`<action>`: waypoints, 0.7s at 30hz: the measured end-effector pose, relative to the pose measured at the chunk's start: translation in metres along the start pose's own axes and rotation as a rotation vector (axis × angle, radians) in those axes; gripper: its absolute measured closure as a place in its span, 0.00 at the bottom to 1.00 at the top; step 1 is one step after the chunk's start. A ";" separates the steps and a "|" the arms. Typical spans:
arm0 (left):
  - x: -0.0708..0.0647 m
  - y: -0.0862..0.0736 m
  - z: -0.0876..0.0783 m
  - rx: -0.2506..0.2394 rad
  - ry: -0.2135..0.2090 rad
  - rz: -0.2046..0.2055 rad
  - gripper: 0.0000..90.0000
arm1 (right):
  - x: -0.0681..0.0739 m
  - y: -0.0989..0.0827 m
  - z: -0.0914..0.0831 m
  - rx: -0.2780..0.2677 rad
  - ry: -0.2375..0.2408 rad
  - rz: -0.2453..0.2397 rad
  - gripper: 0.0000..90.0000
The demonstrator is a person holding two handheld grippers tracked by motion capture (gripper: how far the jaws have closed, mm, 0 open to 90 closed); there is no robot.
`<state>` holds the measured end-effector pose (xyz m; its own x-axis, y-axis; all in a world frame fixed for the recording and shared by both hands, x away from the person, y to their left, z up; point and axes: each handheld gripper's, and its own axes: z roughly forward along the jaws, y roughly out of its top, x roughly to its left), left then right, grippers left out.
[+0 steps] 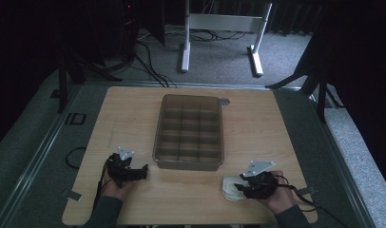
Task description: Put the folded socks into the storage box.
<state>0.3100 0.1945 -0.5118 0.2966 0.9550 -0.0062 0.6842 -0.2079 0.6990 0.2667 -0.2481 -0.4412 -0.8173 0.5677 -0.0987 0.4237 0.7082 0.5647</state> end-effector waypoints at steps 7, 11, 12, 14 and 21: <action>0.000 0.000 0.000 0.000 0.000 0.000 0.01 | 0.003 0.007 0.006 0.074 0.019 -0.071 0.64; 0.000 0.000 0.000 0.000 0.000 0.000 0.01 | 0.003 0.011 0.015 0.136 0.021 -0.112 0.63; 0.000 0.000 0.000 0.000 0.000 0.001 0.01 | 0.003 0.012 0.017 0.151 0.023 -0.119 0.63; 0.000 0.000 0.000 0.000 0.000 0.000 0.01 | 0.003 0.014 0.020 0.175 0.025 -0.137 0.63; 0.000 0.000 0.000 0.000 0.000 0.000 0.01 | -0.004 0.020 0.025 0.227 -0.006 -0.172 0.63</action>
<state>0.3100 0.1945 -0.5118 0.2967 0.9550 -0.0058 0.6840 -0.2083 0.6991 0.2880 -0.2260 -0.4498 -0.8828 0.4327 -0.1826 0.3557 0.8699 0.3417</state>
